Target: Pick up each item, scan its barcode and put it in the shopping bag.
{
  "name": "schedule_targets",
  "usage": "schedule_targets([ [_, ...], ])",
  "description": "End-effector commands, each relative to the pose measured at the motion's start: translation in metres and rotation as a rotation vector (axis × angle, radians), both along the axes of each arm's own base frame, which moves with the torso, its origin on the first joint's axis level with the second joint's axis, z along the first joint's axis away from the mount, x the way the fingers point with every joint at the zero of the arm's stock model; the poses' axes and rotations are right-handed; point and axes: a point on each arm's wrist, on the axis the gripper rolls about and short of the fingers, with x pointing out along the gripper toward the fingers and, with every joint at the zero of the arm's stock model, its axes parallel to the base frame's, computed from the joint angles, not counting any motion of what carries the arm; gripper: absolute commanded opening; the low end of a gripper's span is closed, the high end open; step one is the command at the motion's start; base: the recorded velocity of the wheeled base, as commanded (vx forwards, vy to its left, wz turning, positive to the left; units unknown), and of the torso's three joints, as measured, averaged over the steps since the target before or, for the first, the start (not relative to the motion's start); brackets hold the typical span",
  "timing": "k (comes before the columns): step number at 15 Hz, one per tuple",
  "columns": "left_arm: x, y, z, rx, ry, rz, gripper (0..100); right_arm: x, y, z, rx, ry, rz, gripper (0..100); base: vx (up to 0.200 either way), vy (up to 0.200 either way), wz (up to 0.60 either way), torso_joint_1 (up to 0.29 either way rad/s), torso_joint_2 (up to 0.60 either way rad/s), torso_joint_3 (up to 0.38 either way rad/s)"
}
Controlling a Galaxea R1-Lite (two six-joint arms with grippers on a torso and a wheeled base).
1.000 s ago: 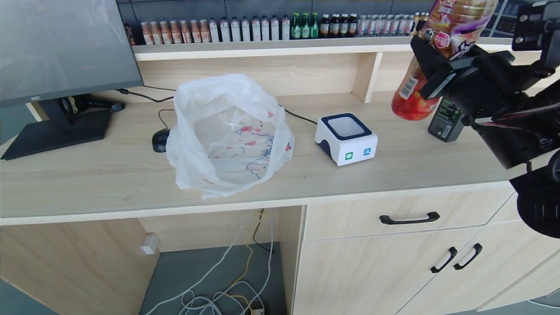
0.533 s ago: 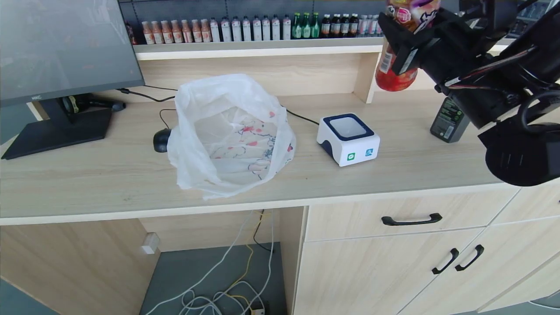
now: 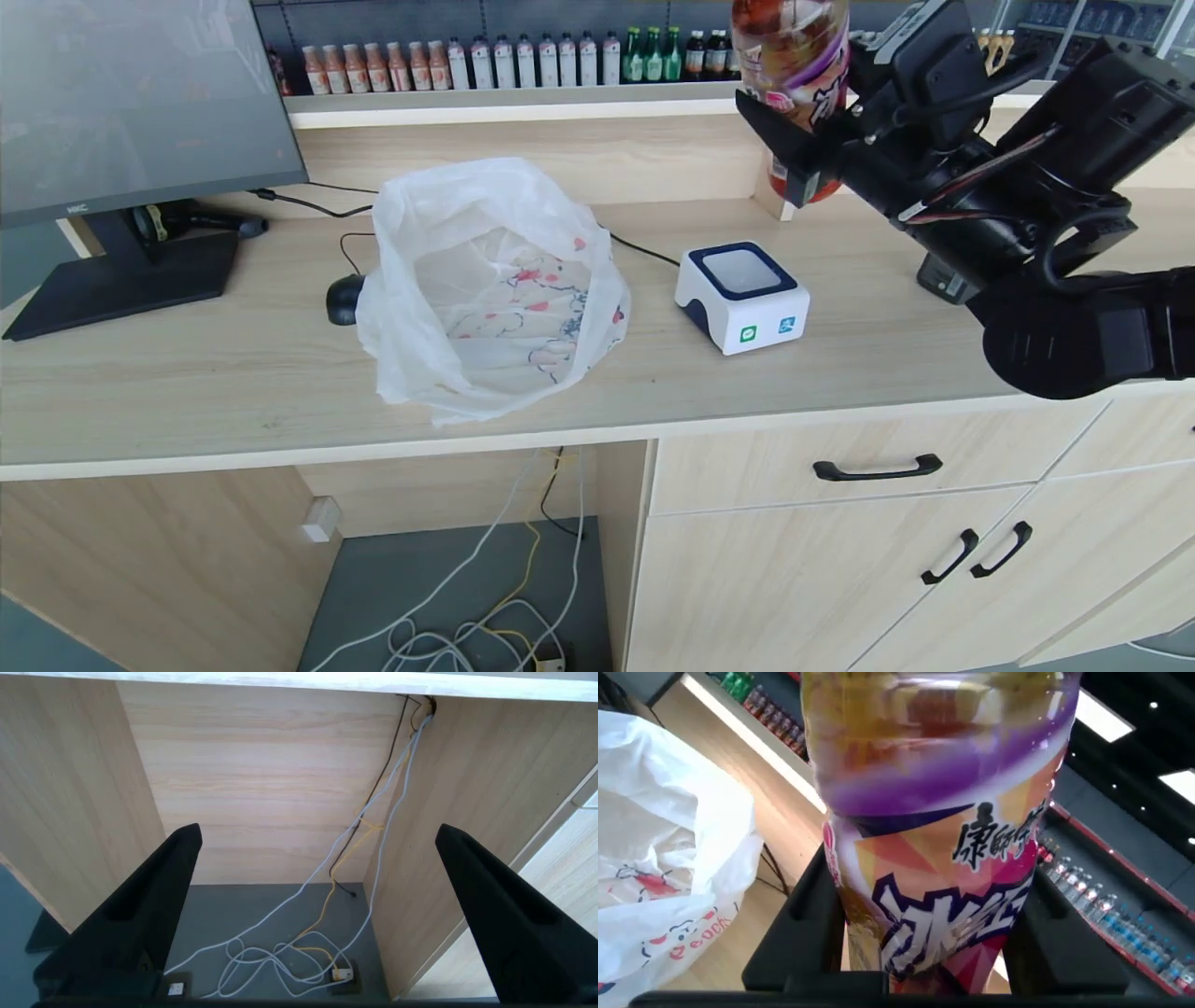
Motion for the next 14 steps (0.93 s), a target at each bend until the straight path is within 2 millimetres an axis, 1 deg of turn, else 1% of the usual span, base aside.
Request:
schedule_targets([
  [1,0.000,0.000,0.000,0.000,-0.001,0.000,100,0.004,0.004,-0.008,-0.053,-0.015,0.020,0,0.000,0.000,0.00,0.000,0.00,0.000],
  [2,0.000,0.000,0.000,-0.001,-0.001,0.000,100,0.005,0.006,-0.011,-0.086,-0.029,0.032,0,0.000,0.000,0.00,0.000,0.00,0.000],
  [4,0.000,0.000,0.000,-0.001,-0.001,0.000,100,0.006,0.006,-0.027,-0.121,0.000,0.051,0,0.000,0.000,0.00,0.000,0.00,0.000],
  [5,0.000,0.000,0.000,0.000,-0.001,0.000,100,0.006,0.005,-0.032,-0.143,-0.016,0.070,0,0.000,0.000,0.00,0.000,0.00,0.000],
  [8,0.000,0.000,0.000,-0.001,-0.001,0.000,100,0.007,0.002,-0.039,-0.194,-0.026,0.087,0,0.000,0.000,0.00,0.000,0.00,0.000],
  [9,0.000,0.000,0.000,-0.001,-0.001,0.000,100,0.007,0.002,-0.045,-0.236,-0.037,0.113,0,0.000,0.000,0.00,0.000,0.00,0.000],
  [10,0.000,0.000,0.000,0.000,-0.001,0.000,100,0.010,0.001,-0.050,-0.283,-0.064,0.135,0,0.000,0.000,0.00,0.000,0.00,0.000],
  [11,0.000,0.000,0.000,0.000,-0.001,0.000,100,0.013,-0.005,-0.052,-0.310,-0.081,0.136,0,0.000,0.000,0.00,0.000,0.00,0.000],
  [14,0.000,0.000,0.000,-0.001,-0.001,0.000,100,0.020,-0.013,-0.058,-0.330,-0.078,0.135,0,0.000,0.000,0.00,0.000,0.00,0.000],
])
